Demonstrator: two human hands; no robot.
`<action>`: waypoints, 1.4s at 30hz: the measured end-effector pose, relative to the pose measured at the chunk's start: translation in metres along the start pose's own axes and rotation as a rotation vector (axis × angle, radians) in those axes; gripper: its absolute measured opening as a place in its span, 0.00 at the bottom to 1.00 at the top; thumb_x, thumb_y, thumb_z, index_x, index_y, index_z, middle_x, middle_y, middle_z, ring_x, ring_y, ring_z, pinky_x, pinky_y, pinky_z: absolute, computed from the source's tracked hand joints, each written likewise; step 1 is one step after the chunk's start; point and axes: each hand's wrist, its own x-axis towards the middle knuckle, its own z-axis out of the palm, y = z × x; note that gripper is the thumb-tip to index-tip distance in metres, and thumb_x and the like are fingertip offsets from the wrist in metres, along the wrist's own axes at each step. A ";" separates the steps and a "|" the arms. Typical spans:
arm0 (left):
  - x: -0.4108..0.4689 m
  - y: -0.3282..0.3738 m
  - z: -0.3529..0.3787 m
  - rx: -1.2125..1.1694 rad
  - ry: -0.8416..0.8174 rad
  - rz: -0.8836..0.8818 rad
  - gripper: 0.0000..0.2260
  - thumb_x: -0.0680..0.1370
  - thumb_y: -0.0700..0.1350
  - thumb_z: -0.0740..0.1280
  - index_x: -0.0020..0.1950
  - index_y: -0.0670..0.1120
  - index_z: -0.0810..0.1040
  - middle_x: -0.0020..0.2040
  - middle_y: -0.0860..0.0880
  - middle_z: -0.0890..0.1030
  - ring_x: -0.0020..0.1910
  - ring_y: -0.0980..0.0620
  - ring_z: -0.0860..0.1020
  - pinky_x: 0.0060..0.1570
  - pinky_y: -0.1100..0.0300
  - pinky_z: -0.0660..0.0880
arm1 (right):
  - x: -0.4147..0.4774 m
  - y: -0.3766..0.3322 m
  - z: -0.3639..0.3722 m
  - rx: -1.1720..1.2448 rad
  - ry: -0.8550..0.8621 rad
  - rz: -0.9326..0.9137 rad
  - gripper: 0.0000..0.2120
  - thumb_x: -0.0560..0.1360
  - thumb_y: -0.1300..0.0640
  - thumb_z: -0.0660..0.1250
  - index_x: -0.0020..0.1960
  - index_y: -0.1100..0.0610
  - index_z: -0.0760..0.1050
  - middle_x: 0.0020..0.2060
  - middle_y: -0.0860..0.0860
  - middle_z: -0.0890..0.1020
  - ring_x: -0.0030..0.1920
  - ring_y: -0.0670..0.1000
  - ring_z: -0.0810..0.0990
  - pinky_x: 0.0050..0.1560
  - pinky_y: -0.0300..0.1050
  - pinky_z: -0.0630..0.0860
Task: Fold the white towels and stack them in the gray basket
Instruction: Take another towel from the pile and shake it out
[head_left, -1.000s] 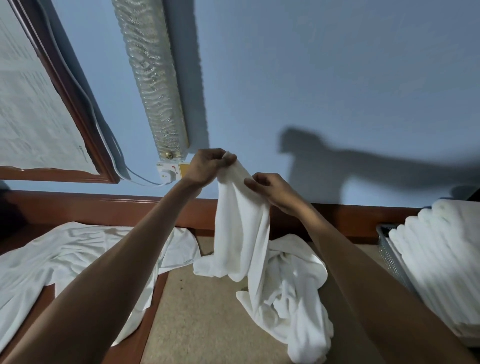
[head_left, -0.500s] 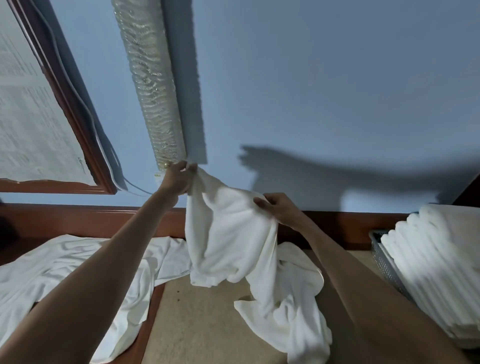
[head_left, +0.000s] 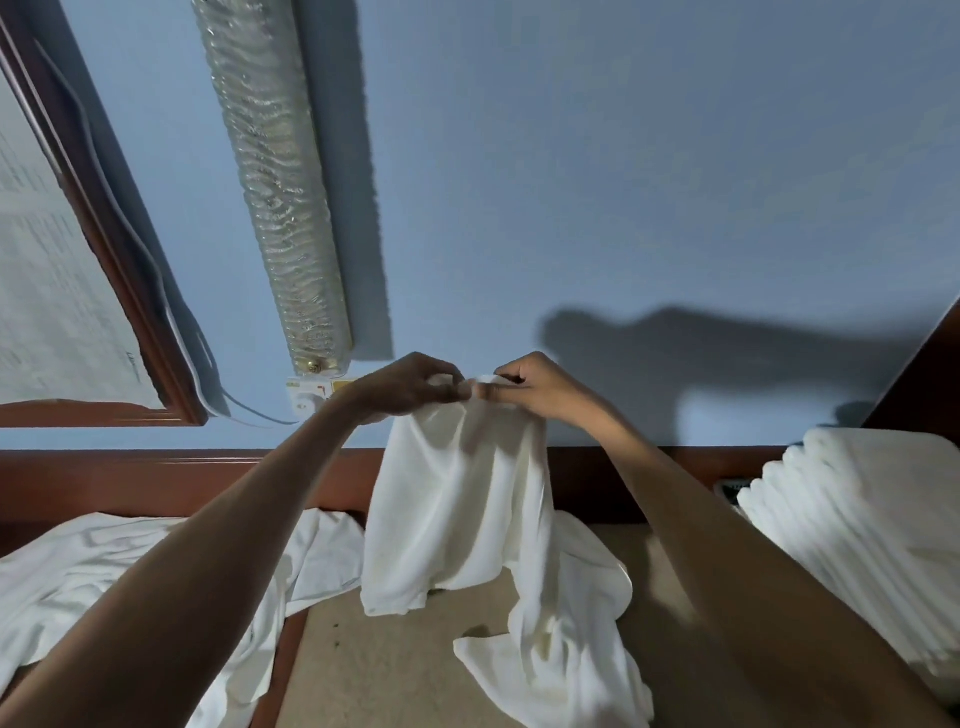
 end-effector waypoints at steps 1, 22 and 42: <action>0.000 0.002 -0.003 -0.009 0.030 0.000 0.07 0.80 0.49 0.72 0.46 0.46 0.84 0.37 0.53 0.80 0.37 0.56 0.76 0.39 0.62 0.72 | -0.001 0.006 0.001 0.000 0.001 0.022 0.31 0.71 0.38 0.76 0.32 0.59 0.63 0.29 0.50 0.62 0.31 0.48 0.61 0.33 0.47 0.55; -0.028 -0.080 -0.016 0.175 0.540 -0.316 0.17 0.73 0.47 0.80 0.60 0.50 0.83 0.56 0.46 0.81 0.52 0.48 0.78 0.40 0.63 0.71 | -0.010 0.081 0.060 0.106 0.087 0.142 0.13 0.81 0.51 0.69 0.38 0.52 0.78 0.32 0.42 0.75 0.35 0.44 0.71 0.39 0.45 0.66; 0.005 -0.006 -0.019 -0.316 0.266 0.076 0.27 0.78 0.53 0.74 0.45 0.28 0.72 0.36 0.45 0.67 0.32 0.52 0.66 0.28 0.60 0.62 | -0.025 0.127 0.044 -0.263 0.334 0.327 0.12 0.75 0.60 0.69 0.35 0.55 0.69 0.34 0.55 0.79 0.38 0.58 0.79 0.43 0.50 0.73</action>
